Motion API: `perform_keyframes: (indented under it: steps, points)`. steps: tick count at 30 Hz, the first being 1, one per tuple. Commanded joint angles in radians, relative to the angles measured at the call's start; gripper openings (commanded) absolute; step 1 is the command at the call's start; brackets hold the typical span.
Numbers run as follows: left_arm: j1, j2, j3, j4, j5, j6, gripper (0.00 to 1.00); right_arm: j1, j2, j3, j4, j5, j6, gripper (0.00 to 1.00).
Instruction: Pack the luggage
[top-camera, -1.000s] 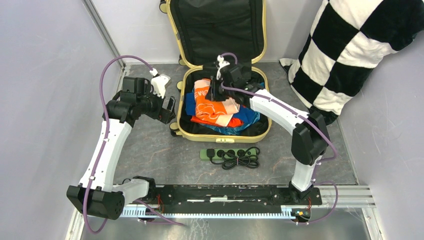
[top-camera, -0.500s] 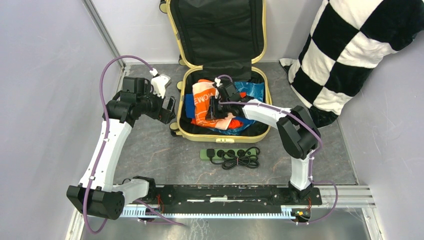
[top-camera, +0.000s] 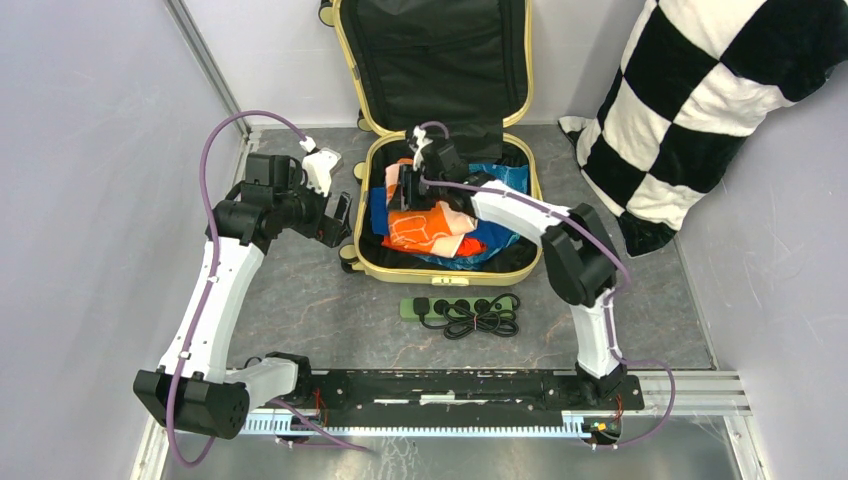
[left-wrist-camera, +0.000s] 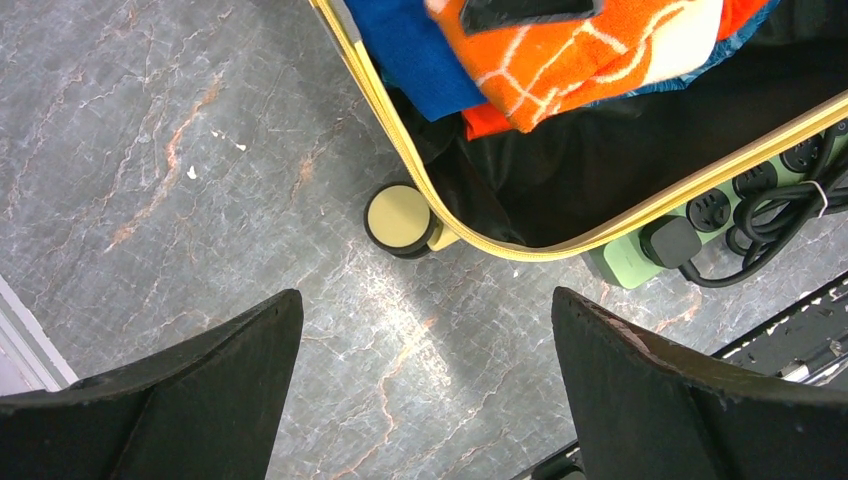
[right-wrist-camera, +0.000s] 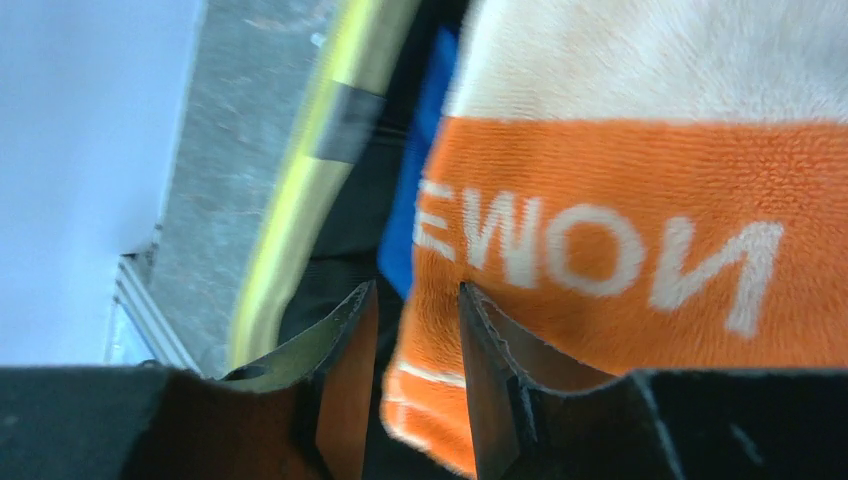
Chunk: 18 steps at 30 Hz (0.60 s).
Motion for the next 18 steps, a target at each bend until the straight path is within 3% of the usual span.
perform_keyframes:
  steps: [1,5,11,18]
  points:
    - [0.005,0.002,-0.008,0.032,0.024,0.035,1.0,-0.001,0.135,-0.046,0.03,-0.04,0.023,0.41]
    - [0.005,0.004,-0.028,0.047,0.011,0.043,1.0,-0.002,0.174,-0.077,0.072,-0.048,0.021,0.42]
    - [0.005,0.017,-0.034,0.057,0.017,0.042,1.0,-0.007,0.109,0.014,0.017,-0.085,-0.046,0.59]
    - [0.005,0.019,-0.034,0.063,0.026,0.031,1.0,-0.068,0.012,0.031,0.018,-0.121,-0.046,0.6]
